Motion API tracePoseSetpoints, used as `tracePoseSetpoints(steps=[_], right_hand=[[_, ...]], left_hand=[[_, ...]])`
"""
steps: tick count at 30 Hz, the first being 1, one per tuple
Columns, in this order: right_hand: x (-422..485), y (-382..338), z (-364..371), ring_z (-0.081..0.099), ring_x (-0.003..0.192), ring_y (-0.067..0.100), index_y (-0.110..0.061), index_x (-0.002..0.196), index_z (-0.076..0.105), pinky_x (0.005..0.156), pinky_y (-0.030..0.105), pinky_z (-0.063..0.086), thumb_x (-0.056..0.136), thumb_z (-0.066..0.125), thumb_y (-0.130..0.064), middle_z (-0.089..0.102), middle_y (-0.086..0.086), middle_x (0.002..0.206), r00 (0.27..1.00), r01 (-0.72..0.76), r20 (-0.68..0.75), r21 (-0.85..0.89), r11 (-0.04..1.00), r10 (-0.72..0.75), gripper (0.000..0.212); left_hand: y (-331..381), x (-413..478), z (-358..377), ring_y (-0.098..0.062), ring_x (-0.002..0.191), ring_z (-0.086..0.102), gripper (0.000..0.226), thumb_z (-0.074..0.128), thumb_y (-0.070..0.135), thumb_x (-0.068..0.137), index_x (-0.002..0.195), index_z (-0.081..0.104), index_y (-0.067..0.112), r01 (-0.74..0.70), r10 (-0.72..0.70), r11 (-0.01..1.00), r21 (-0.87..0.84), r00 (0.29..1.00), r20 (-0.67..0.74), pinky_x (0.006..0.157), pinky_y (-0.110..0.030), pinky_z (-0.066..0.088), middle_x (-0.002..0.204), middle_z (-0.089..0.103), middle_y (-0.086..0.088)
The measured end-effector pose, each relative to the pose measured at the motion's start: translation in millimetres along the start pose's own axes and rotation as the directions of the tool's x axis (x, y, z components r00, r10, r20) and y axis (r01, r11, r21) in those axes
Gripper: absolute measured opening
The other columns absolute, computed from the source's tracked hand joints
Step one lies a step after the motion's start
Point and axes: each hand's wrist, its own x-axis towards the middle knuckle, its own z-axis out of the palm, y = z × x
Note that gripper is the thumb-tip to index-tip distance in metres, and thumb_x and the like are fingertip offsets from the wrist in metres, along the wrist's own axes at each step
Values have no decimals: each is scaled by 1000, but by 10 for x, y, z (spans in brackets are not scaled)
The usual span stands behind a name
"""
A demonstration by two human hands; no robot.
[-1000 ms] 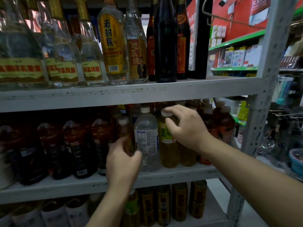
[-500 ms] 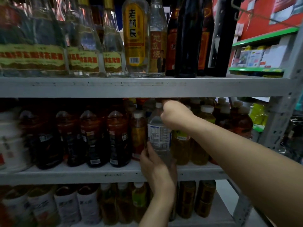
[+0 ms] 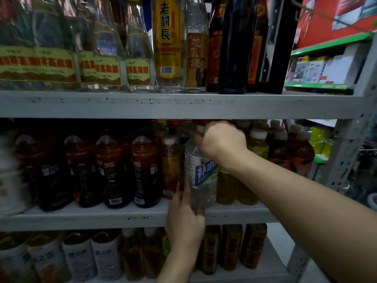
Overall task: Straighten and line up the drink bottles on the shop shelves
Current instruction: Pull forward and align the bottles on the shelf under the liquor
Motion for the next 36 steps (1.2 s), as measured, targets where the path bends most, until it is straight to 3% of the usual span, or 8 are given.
tracePoseSetpoints(steps=[4, 12, 16, 22, 28, 31, 33, 36], right_hand=[[-22, 24, 93, 44, 71, 19, -28, 100, 55, 65, 34, 38, 87, 45, -49, 49, -4, 81, 998, 54, -17, 53, 997, -53, 26], [15, -28, 142, 49, 73, 22, -31, 95, 54, 61, 33, 36, 88, 54, -38, 52, -2, 83, 1000, -6, -8, 52, 999, 6, 10], [-26, -52, 181, 50, 82, 26, -34, 100, 53, 64, 36, 32, 91, 45, -46, 52, -2, 87, 1000, -7, -16, 28, 1000, 7, 17], [-89, -139, 138, 37, 53, 16, -26, 92, 54, 45, 25, 15, 89, 53, -32, 45, -4, 69, 988, 105, -92, -179, 978, -122, 6], [-181, -359, 80, 59, 69, 31, -21, 112, 53, 50, 34, 39, 85, 54, -16, 56, 4, 86, 942, 312, -34, -282, 907, -334, 27], [-148, -498, 111, 60, 85, 34, -29, 126, 46, 58, 35, 43, 86, 49, -17, 60, 4, 109, 915, 404, 60, -114, 908, -400, 41], [-57, -593, 136, 58, 89, 31, -29, 127, 45, 64, 35, 47, 87, 47, -15, 59, 6, 112, 907, 366, 208, 40, 930, -366, 42], [82, -694, 164, 54, 88, 23, -23, 121, 53, 67, 32, 45, 87, 48, -10, 59, 7, 111, 866, 323, 356, 139, 936, -352, 37]], left_hand=[[-28, 162, -85, -14, 124, 43, 59, 42, 33, 93, 148, 21, 40, 44, -36, 996, -71, 993, 113, 98, -27, 39, 144, 40, 10], [-34, 214, -178, -5, 82, 50, 29, 45, 34, 93, 119, 48, 46, 18, -18, 1000, -12, 998, 55, 70, -21, 35, 106, 65, 12], [-15, 224, -195, -5, 84, 54, 26, 48, 33, 92, 114, 58, 40, 41, -38, 998, -57, 998, 51, 70, -19, 36, 103, 66, 12], [-14, 142, -202, -9, 93, 52, 26, 49, 32, 91, 115, 57, 36, 54, -50, 996, -69, 997, 52, 75, -21, 40, 108, 62, 11], [1, 121, -201, -10, 104, 55, 32, 52, 36, 92, 123, 54, 34, 54, -46, 995, -88, 995, 89, 87, -26, 47, 118, 59, 11], [-30, 100, -260, -8, 103, 56, 32, 54, 38, 91, 123, 55, 34, 10, -3, 998, -65, 995, 105, 85, -22, 46, 116, 61, 11], [-90, 60, -370, -7, 98, 57, 29, 54, 37, 90, 118, 59, 34, -43, 46, 996, -76, 998, 36, 81, -20, 44, 110, 63, 12], [-260, 75, -579, -13, 94, 57, 28, 64, 26, 82, 110, 65, 26, -144, 129, 989, -44, 959, -254, 75, -20, 40, 100, 61, 8]])
